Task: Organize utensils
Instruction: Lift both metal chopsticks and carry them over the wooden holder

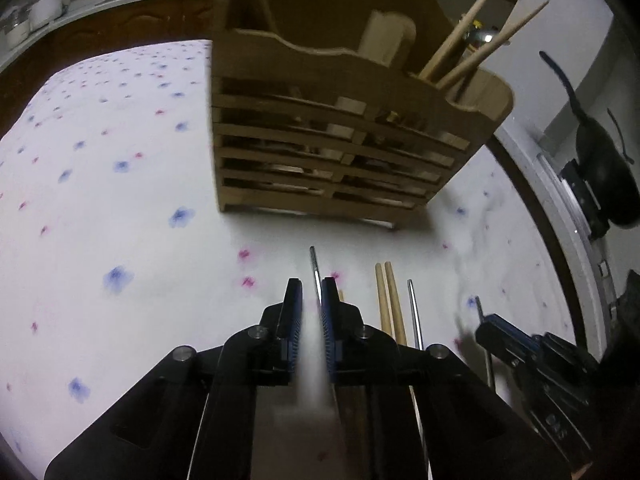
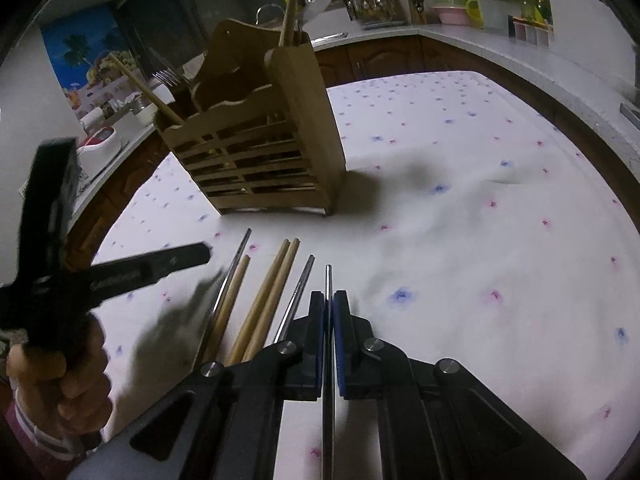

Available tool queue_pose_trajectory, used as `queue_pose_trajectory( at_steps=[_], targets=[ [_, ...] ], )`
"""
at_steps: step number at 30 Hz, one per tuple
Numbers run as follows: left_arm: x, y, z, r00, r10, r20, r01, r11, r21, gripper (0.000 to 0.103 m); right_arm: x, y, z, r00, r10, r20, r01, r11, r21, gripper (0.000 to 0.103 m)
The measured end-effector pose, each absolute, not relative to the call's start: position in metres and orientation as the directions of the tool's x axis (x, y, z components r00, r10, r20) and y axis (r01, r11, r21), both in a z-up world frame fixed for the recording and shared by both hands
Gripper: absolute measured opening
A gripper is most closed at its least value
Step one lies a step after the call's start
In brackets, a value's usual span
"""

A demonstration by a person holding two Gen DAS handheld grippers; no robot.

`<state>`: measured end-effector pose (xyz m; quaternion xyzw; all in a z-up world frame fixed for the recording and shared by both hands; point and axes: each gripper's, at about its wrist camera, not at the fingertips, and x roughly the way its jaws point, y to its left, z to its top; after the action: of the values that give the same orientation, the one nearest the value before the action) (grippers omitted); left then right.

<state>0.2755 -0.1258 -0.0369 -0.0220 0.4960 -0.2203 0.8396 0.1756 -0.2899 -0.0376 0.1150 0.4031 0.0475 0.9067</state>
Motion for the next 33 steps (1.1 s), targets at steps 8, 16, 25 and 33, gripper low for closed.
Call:
queue_pose_trajectory(
  at_steps=[8,16,25,33],
  targets=[
    [0.279,-0.156,-0.046,0.427,-0.298,-0.854,0.413,0.904,-0.109,0.008,0.174,-0.299,-0.039,0.671,0.173,-0.721,0.029,0.966,0.259,0.005],
    [0.261,-0.142,-0.037,0.455,-0.321,-0.830,0.401,0.907,-0.130,0.004,0.168,-0.297,-0.032,0.689,0.186,-0.701,0.017,0.962,0.272,0.004],
    [0.211,-0.089,0.030,0.557,-0.440,-0.704,0.382,0.889,-0.254,0.004,0.149,-0.295,0.011,0.754,0.211,-0.622,-0.021,0.955,0.297,0.004],
    [0.182,-0.058,0.081,0.634,-0.480,-0.606,0.395,0.875,-0.280,0.004,0.130,-0.285,0.063,0.823,0.233,-0.518,-0.080,0.950,0.301,0.005]
  ],
)
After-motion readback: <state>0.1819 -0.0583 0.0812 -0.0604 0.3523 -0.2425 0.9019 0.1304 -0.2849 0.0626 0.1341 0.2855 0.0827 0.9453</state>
